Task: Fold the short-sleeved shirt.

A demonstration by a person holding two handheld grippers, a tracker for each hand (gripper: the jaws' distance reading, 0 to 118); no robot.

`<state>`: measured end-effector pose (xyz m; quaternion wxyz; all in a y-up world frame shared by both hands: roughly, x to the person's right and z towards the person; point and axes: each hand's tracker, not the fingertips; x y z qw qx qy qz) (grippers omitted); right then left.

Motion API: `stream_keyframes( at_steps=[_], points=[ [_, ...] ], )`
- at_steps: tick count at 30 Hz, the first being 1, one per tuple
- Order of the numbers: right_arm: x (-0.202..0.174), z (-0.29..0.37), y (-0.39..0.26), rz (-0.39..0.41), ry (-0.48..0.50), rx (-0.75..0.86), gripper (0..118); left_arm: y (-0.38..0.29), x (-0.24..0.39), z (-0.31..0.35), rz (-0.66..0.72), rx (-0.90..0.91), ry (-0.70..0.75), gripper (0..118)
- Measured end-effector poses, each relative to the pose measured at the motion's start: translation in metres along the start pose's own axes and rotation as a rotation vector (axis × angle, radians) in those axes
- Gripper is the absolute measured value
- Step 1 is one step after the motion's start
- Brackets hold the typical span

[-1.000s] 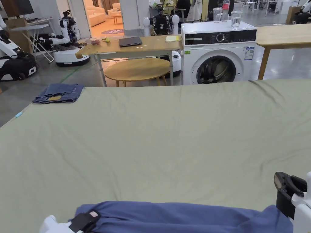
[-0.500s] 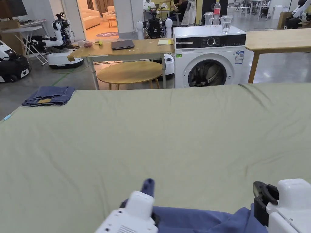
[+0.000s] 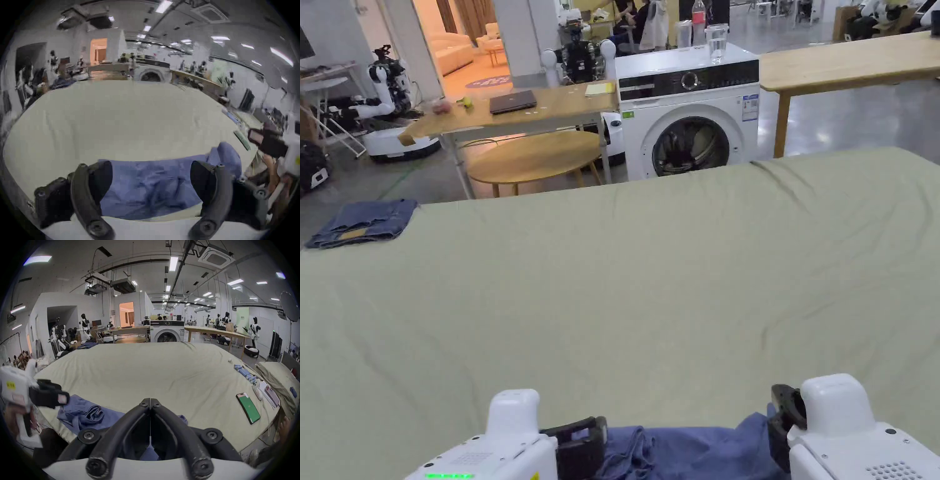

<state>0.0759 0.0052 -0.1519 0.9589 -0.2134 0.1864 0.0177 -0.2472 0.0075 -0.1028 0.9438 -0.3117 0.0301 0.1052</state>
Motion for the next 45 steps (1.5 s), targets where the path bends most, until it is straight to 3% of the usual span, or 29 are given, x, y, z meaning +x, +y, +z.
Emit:
stream_keyframes(
  at_steps=[2,4,5,6,10,15,19,24,27,28,29,30,31,32,35,39,42,45],
  points=[
    [0.0,-0.002,-0.001,0.006,-0.001,0.004,0,-0.001,-0.015,-0.004,0.09,-0.026,0.017,91],
    [0.002,-0.003,-0.002,-0.008,0.01,-0.003,0,-0.003,-0.026,-0.012,0.169,-0.085,-0.006,31],
    [0.003,-0.004,-0.002,-0.015,0.012,-0.001,0,-0.007,-0.028,-0.019,0.189,-0.113,-0.035,10],
    [0.004,-0.004,-0.002,-0.018,0.012,-0.002,0,-0.013,-0.024,-0.028,0.205,-0.145,-0.065,6],
    [0.011,-0.003,-0.002,-0.029,0.006,-0.002,0,-0.033,-0.001,-0.058,0.22,-0.267,-0.173,6],
    [0.021,-0.001,-0.002,-0.045,-0.013,-0.001,0,-0.048,0.047,-0.078,0.118,-0.319,-0.222,6],
    [0.022,-0.001,-0.002,-0.049,-0.016,-0.008,0,-0.04,0.046,-0.067,0.125,-0.239,-0.167,6],
    [0.008,0.006,0.008,-0.002,0.006,0.01,0,-0.002,0.027,0.01,0.038,0.006,-0.125,5],
    [-0.005,0.004,0.012,0.023,0.018,0.018,0,0.0,0.007,0.029,0.09,0.051,-0.081,5],
    [-0.008,0.003,0.013,0.028,0.019,0.016,0,-0.002,0.0,0.028,0.129,0.048,-0.095,10],
    [-0.011,0.002,0.013,0.029,0.023,0.015,0,-0.005,-0.01,0.027,0.179,0.031,-0.117,28],
    [-0.013,0.003,0.014,0.028,0.029,0.014,0,-0.009,-0.021,0.023,0.212,-0.007,-0.141,71],
    [-0.015,0.005,0.014,0.028,0.033,0.015,0,-0.013,-0.03,0.021,0.24,-0.026,-0.159,102],
    [-0.017,0.007,0.014,0.033,0.035,0.016,0,-0.019,-0.042,0.02,0.286,-0.023,-0.16,116],
    [-0.022,0.009,0.012,0.059,0.04,0.015,0,-0.035,-0.082,0.009,0.461,-0.011,-0.195,118],
    [-0.024,0.006,0.012,0.063,0.034,-0.001,0,-0.07,-0.132,-0.024,0.809,-0.071,-0.31,118],
    [-0.023,0.009,0.015,0.064,0.032,-0.003,0,-0.093,-0.139,-0.056,0.902,-0.175,-0.349,118],
    [-0.024,0.008,0.017,0.078,0.023,0.0,0,-0.093,-0.133,-0.066,0.988,-0.095,-0.534,112]
  ],
)
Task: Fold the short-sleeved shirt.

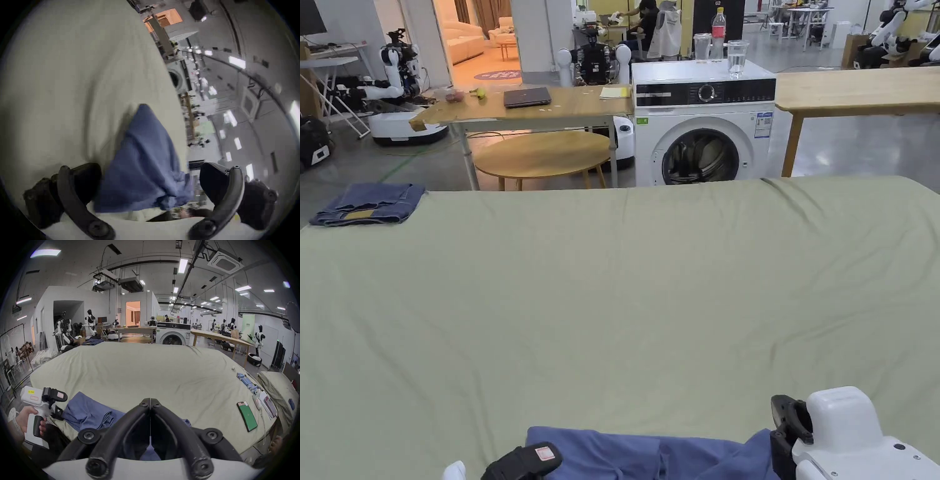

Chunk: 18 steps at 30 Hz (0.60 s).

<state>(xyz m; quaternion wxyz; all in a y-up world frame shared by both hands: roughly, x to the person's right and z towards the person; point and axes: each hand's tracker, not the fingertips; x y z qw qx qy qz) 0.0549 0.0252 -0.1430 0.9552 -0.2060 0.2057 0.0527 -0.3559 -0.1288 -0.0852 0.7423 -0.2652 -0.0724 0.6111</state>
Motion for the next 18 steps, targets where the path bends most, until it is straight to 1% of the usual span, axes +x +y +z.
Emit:
stream_keyframes(
  at_steps=[2,3,4,5,7,8,9,10,11,12,13,14,16,17,18],
  points=[
    [0.001,0.0,0.002,-0.003,0.002,0.0,0,-0.011,0.007,-0.008,0.067,0.014,-0.055,102],
    [0.001,-0.001,0.003,-0.004,0.001,-0.001,0,-0.013,0.006,-0.011,0.09,0.023,-0.032,93],
    [0.001,-0.002,0.002,-0.001,-0.003,-0.002,0,-0.016,0.003,-0.014,0.112,0.03,0.041,56],
    [0.001,-0.003,0.003,0.003,-0.005,-0.006,0,-0.021,0.0,-0.017,0.141,0.04,0.074,13],
    [0.0,-0.005,0.003,0.006,-0.005,-0.01,0,-0.019,-0.007,-0.012,0.208,0.073,-0.01,11],
    [-0.002,-0.005,0.003,0.009,-0.008,-0.013,0,-0.017,0.001,-0.003,0.198,0.118,0.005,11],
    [-0.003,-0.006,0.003,0.013,-0.009,-0.016,0,-0.006,-0.002,0.007,0.14,0.178,0.042,10],
    [-0.003,-0.006,0.003,0.015,-0.008,-0.018,0,0.003,0.004,0.015,0.093,0.207,0.051,10],
    [-0.004,-0.007,0.003,0.015,-0.008,-0.021,0,0.013,0.011,0.026,0.025,0.239,0.079,10],
    [-0.005,-0.008,0.002,0.014,-0.006,-0.022,0,0.023,0.02,0.036,-0.063,0.282,0.147,10],
    [-0.005,-0.009,0.002,0.013,-0.003,-0.023,0,0.03,0.03,0.048,-0.158,0.311,0.217,10],
    [-0.006,-0.009,0.002,0.013,0.0,-0.023,0,0.036,0.041,0.055,-0.278,0.34,0.332,10],
    [-0.008,-0.01,0.002,0.019,0.006,-0.022,0,0.035,0.068,0.061,-0.475,0.386,0.506,10],
    [-0.008,-0.01,0.002,0.023,0.008,-0.02,0,0.029,0.08,0.059,-0.601,0.395,0.569,10],
    [-0.008,-0.009,0.001,0.023,0.01,-0.017,0,0.018,0.095,0.052,-0.701,0.382,0.594,10]
  ],
)
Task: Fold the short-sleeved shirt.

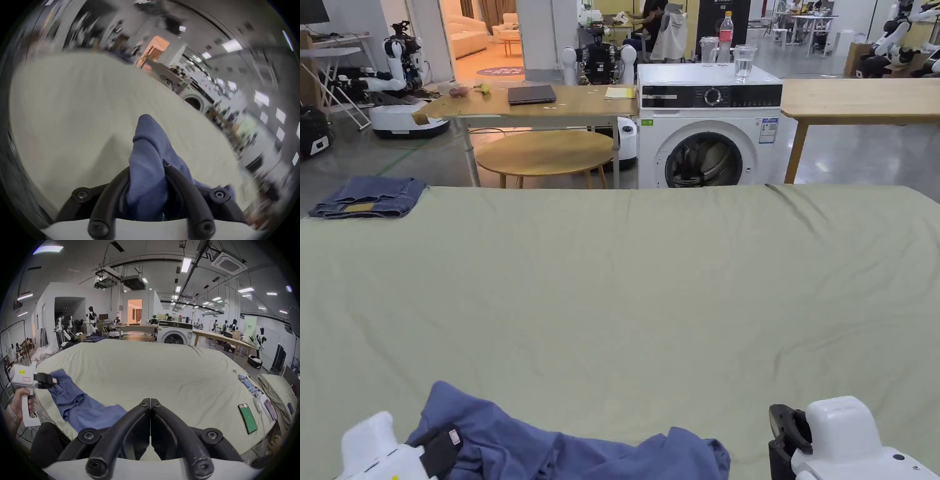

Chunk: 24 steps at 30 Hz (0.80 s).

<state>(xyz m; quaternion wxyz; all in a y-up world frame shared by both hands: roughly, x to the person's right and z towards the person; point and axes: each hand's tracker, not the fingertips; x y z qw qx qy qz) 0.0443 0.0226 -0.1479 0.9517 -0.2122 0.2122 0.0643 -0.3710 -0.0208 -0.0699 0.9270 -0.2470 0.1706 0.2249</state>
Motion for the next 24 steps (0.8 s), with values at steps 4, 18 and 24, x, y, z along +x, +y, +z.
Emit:
stream_keyframes(
  at_steps=[4,18,24],
  points=[
    [0.008,0.005,-0.004,-0.021,0.003,0.003,0,-0.022,0.088,0.018,-0.288,0.052,-0.046,10],
    [0.044,0.025,-0.03,-0.07,-0.033,-0.01,0,-0.127,0.229,0.004,-0.714,-0.08,-0.199,45],
    [0.041,0.02,-0.031,-0.085,-0.011,-0.021,0,-0.049,0.175,0.03,-0.185,-0.041,-0.412,95]
  ],
)
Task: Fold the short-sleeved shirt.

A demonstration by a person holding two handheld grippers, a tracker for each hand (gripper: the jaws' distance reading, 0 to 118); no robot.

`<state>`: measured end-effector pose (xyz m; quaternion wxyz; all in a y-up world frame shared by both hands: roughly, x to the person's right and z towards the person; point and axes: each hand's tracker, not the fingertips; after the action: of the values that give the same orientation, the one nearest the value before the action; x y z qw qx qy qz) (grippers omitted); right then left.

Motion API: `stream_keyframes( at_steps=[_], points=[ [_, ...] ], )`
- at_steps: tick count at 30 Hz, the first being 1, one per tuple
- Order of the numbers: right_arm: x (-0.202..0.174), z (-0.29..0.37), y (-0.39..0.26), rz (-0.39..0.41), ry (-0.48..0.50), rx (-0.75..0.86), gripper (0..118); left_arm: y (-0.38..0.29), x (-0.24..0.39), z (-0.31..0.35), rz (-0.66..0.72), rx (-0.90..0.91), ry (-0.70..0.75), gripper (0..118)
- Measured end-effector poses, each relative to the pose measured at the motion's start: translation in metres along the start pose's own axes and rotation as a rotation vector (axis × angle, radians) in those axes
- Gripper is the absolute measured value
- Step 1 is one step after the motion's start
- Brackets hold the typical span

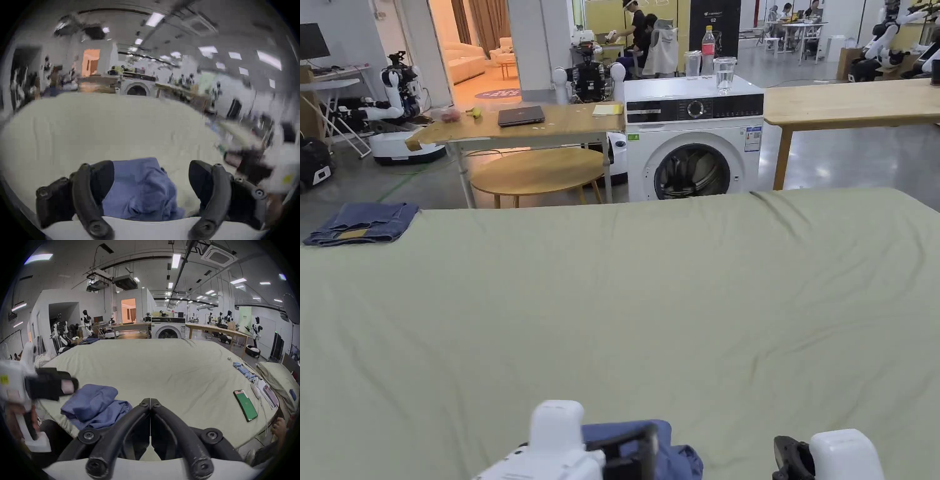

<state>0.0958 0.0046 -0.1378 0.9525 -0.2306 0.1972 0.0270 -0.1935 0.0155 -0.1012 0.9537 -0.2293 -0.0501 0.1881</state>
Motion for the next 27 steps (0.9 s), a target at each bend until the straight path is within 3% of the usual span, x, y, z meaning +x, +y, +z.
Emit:
stream_keyframes(
  at_steps=[2,4,5,6,10,13,16,18,21,23,24,25,26,27],
  points=[
    [-0.002,-0.003,0.0,-0.007,0.014,-0.007,0,0.003,-0.032,-0.006,0.17,-0.106,-0.061,88],
    [-0.005,-0.006,0.0,-0.013,0.031,-0.018,0,-0.005,-0.053,-0.022,0.279,-0.164,-0.111,23],
    [-0.007,-0.008,0.001,-0.012,0.042,-0.026,0,-0.014,-0.051,-0.031,0.268,-0.207,-0.087,0],
    [-0.01,-0.01,0.002,-0.007,0.051,-0.035,0,-0.024,-0.047,-0.037,0.218,-0.233,-0.066,0],
    [-0.022,-0.016,0.003,0.02,0.086,-0.072,0,-0.06,-0.018,-0.066,0.165,-0.342,-0.28,0],
    [-0.027,-0.02,0.005,0.004,0.127,-0.101,0,-0.087,-0.004,-0.085,0.125,-0.394,-0.228,0],
    [-0.035,-0.027,0.004,-0.067,0.217,-0.132,0,-0.091,-0.011,-0.072,0.186,-0.356,-0.259,0],
    [-0.045,-0.04,0.005,-0.114,0.291,-0.158,0,-0.083,-0.014,-0.057,0.157,-0.322,-0.251,0],
    [-0.062,-0.07,0.004,-0.13,0.338,-0.197,0,-0.067,-0.036,-0.022,0.086,-0.215,-0.173,0],
    [-0.069,-0.087,-0.002,-0.141,0.374,-0.245,0,-0.059,-0.064,0.001,0.133,-0.171,-0.093,0],
    [-0.069,-0.095,-0.008,-0.154,0.388,-0.273,0,-0.055,-0.081,0.011,0.172,-0.146,-0.062,4],
    [-0.069,-0.1,-0.013,-0.154,0.385,-0.307,0,-0.052,-0.097,0.019,0.215,-0.118,-0.047,21],
    [-0.069,-0.11,-0.022,-0.134,0.359,-0.338,0,-0.05,-0.118,0.025,0.28,-0.106,-0.057,45],
    [-0.068,-0.115,-0.03,-0.101,0.308,-0.37,0,-0.046,-0.133,0.028,0.338,-0.104,-0.056,78]
  ],
)
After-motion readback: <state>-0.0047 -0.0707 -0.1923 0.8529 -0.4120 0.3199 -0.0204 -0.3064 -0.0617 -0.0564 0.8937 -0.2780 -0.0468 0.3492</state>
